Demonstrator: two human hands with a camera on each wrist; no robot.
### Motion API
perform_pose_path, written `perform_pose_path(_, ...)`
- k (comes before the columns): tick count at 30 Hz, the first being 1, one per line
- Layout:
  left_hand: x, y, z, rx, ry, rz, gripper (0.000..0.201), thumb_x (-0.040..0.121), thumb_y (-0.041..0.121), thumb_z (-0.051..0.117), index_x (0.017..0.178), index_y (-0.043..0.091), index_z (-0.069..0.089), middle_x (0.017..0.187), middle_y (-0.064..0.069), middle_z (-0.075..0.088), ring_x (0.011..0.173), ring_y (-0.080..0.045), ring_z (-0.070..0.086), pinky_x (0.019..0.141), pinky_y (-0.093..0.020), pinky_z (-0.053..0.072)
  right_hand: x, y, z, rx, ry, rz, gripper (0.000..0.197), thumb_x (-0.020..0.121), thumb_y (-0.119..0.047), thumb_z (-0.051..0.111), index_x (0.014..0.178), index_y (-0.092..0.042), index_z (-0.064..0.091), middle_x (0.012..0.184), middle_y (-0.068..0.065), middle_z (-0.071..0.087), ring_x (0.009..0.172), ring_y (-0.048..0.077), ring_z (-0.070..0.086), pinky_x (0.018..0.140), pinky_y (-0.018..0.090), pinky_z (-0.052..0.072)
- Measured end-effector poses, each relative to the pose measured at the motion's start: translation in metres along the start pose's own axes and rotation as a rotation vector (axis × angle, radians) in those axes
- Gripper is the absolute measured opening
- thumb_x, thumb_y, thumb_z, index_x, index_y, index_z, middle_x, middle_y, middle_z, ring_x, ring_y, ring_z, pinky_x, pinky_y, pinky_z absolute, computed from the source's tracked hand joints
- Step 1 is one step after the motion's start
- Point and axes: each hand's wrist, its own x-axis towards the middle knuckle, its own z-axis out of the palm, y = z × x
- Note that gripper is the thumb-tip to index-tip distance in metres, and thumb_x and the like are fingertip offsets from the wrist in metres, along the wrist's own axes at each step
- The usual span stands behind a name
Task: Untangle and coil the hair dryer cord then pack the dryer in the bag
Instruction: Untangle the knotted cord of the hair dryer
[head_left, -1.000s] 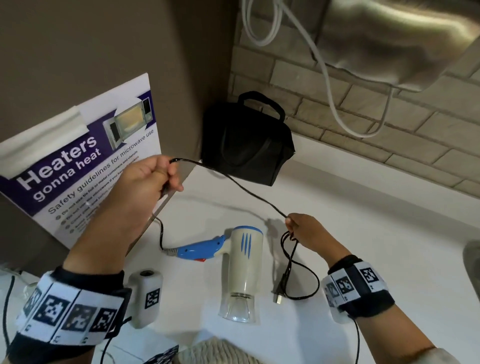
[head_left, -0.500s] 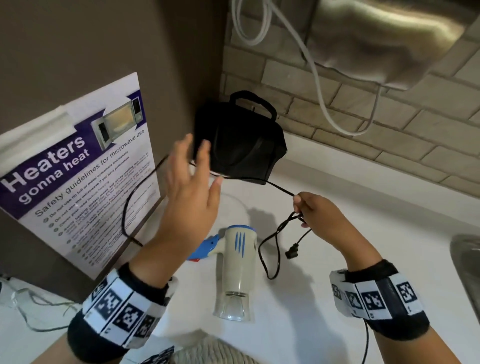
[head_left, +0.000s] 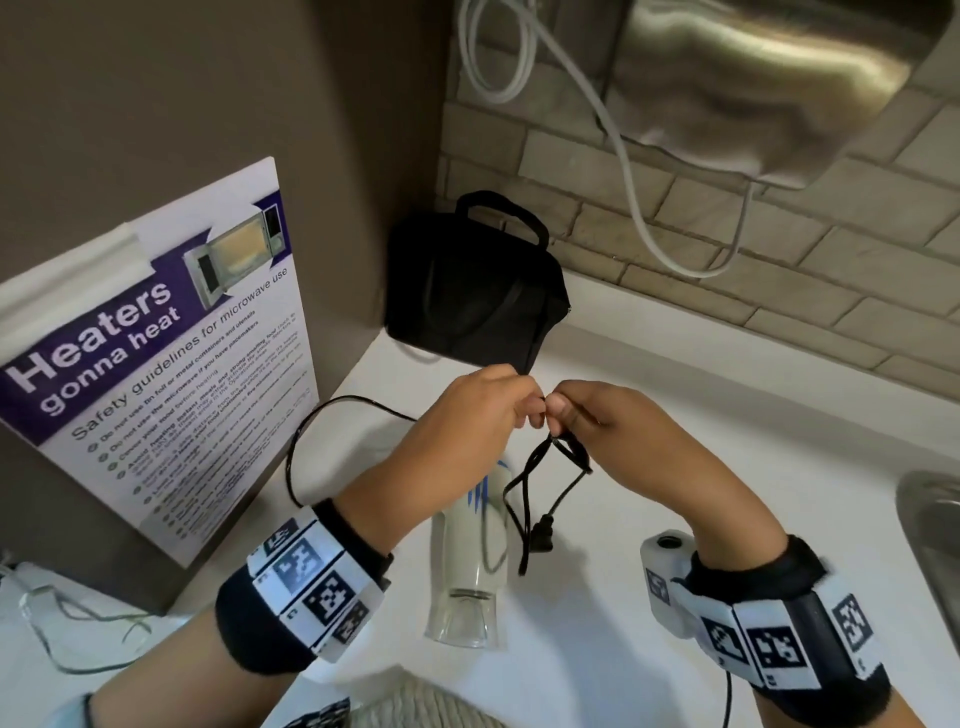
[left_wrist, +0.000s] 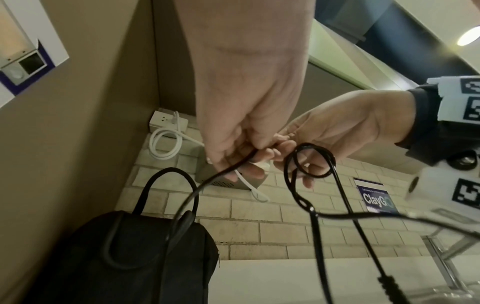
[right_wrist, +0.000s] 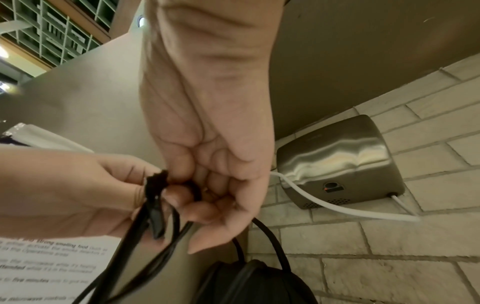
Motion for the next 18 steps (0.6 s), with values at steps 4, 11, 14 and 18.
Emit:
perform_pose_path(4, 0.0, -0.006, -0.007, -0.088, 0.037, -0.051, 0.024, 0.094, 0.01, 0.049, 0.081, 0.018, 0.067, 0.077, 0.008, 0.059, 0.074, -0.001, 0.054, 0.071, -0.024, 0.047, 0.0, 0.0, -0.004, 0.151, -0.035, 0.025, 0.033, 0.1, -0.033, 0.039, 0.08, -0.023, 0.063, 0.08, -0.01, 0.063, 0.075, 0.001, 0.054, 0.077, 0.024, 0.046)
perform_pose_path(11, -0.005, 0.009, -0.021, -0.184, 0.06, -0.09, 0.027, 0.094, 0.008, 0.048, 0.076, 0.015, 0.066, 0.067, 0.003, 0.062, 0.059, 0.001, 0.054, 0.054, -0.01, 0.037, 0.005, -0.009, -0.009, 0.266, 0.0, -0.058, 0.036, 0.098, -0.021, 0.045, 0.064, -0.024, 0.058, 0.059, -0.014, 0.053, 0.056, -0.001, 0.043, 0.055, 0.009, 0.034)
perform_pose_path(14, -0.006, 0.013, -0.029, -0.239, 0.102, -0.095, 0.029, 0.094, 0.006, 0.047, 0.072, 0.014, 0.064, 0.062, 0.003, 0.058, 0.051, 0.003, 0.049, 0.051, -0.007, 0.033, 0.009, -0.011, -0.005, 0.241, 0.005, -0.08, 0.039, 0.098, -0.012, 0.044, 0.061, -0.019, 0.049, 0.049, -0.019, 0.048, 0.051, -0.002, 0.043, 0.052, 0.008, 0.033)
perform_pose_path(18, -0.009, 0.012, -0.037, -0.35, 0.168, -0.111, 0.036, 0.096, 0.011, 0.047, 0.066, 0.025, 0.059, 0.058, 0.009, 0.055, 0.06, -0.003, 0.05, 0.067, -0.023, 0.043, 0.016, -0.005, 0.003, 0.255, 0.018, -0.085, 0.039, 0.098, -0.011, 0.042, 0.06, -0.021, 0.046, 0.053, -0.012, 0.042, 0.052, 0.001, 0.037, 0.052, 0.011, 0.03)
